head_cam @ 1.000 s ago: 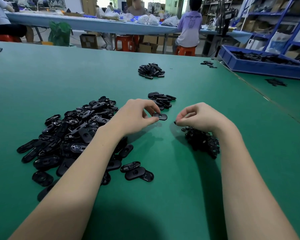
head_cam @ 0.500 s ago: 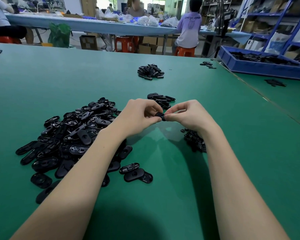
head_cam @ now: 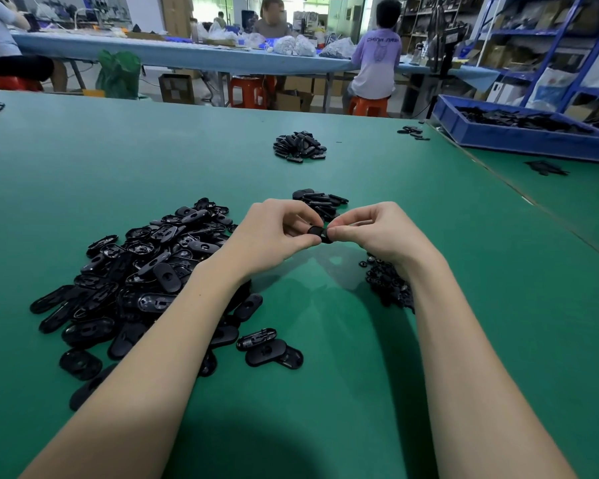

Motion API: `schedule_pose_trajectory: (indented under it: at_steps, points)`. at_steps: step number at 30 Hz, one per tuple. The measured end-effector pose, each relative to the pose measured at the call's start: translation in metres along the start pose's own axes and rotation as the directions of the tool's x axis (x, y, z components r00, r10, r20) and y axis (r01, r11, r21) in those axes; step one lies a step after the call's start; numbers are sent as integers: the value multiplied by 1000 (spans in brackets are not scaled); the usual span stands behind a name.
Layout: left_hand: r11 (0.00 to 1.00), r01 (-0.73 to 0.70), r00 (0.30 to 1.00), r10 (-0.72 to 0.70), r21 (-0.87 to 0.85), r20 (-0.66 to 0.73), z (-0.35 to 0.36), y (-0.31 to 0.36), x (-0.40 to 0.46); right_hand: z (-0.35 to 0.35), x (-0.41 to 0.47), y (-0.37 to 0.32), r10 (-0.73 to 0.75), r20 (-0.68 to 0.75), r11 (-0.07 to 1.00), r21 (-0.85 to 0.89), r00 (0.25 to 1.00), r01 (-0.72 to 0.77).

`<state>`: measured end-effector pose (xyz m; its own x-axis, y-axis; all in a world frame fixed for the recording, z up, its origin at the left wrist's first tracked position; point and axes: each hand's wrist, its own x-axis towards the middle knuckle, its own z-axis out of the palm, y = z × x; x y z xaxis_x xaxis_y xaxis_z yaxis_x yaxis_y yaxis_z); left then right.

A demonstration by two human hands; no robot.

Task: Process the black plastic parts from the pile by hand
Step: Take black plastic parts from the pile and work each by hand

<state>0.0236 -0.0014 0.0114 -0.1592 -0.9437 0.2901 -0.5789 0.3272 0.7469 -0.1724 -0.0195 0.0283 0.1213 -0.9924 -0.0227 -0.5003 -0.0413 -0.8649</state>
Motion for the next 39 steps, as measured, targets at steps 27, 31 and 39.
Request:
schedule_pose_trajectory:
  at_steps: [27,31,39]
  points:
    - [922,105,993,-80,-373,82,-4,0,2,1,-2,6,118,92,967,214,989,-136]
    - [904,171,985,-152,-392,80,-1,1,4,5,-2,4,89,46,977,188,995,-96]
    - [893,256,965,-258,-371,45,5,-2,5,9,4,3,19,3,991,130,1000,-19]
